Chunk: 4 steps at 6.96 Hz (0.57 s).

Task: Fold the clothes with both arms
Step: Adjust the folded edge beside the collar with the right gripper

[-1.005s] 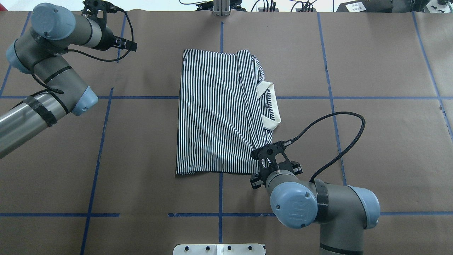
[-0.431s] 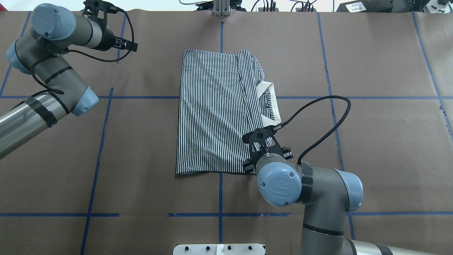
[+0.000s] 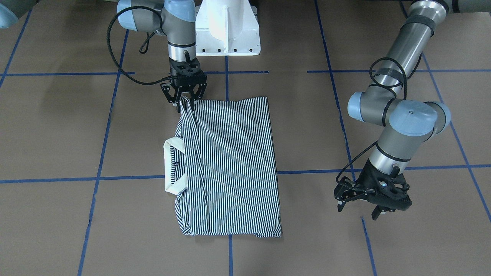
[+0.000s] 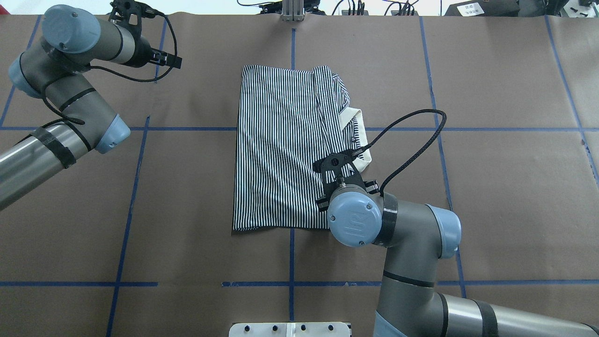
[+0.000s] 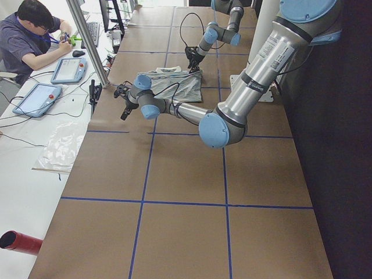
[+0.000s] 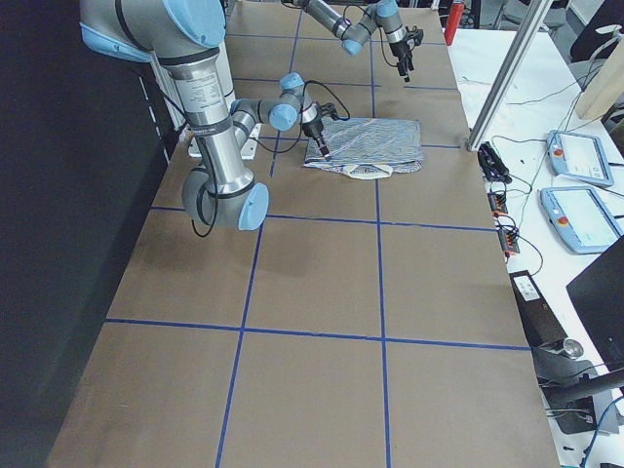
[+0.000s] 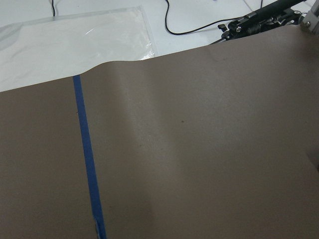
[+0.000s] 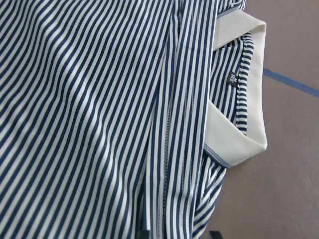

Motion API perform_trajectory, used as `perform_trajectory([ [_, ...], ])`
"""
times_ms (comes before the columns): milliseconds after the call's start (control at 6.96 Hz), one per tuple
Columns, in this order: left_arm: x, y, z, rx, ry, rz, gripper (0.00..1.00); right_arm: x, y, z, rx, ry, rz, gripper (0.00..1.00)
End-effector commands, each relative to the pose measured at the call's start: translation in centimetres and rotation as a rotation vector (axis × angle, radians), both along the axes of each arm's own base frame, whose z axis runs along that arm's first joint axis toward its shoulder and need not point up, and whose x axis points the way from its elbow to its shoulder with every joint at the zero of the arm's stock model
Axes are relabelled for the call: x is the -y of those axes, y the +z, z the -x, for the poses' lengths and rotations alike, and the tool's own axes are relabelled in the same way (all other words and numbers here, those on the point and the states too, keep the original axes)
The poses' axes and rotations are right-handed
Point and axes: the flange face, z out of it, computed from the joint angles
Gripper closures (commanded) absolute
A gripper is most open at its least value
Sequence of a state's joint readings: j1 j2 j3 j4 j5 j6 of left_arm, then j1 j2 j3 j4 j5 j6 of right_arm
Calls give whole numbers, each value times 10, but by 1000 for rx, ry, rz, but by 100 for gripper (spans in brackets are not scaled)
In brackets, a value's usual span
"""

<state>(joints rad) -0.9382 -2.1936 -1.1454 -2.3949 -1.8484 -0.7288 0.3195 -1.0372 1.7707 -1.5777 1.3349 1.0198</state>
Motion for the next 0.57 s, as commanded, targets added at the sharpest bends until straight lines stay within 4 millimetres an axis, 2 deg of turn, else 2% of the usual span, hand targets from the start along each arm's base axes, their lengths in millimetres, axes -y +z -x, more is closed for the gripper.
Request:
perform_trajectory([
  [0, -1, 0, -3, -1, 3, 1, 0, 5, 0, 4, -6, 5, 3, 54],
  [144, -2, 0, -3, -1, 4, -1, 0, 9, -6, 15, -10, 6, 6, 54],
  [431, -2, 0, -4, 0, 6, 0, 0, 8, -3, 21, -18, 3, 9, 54],
])
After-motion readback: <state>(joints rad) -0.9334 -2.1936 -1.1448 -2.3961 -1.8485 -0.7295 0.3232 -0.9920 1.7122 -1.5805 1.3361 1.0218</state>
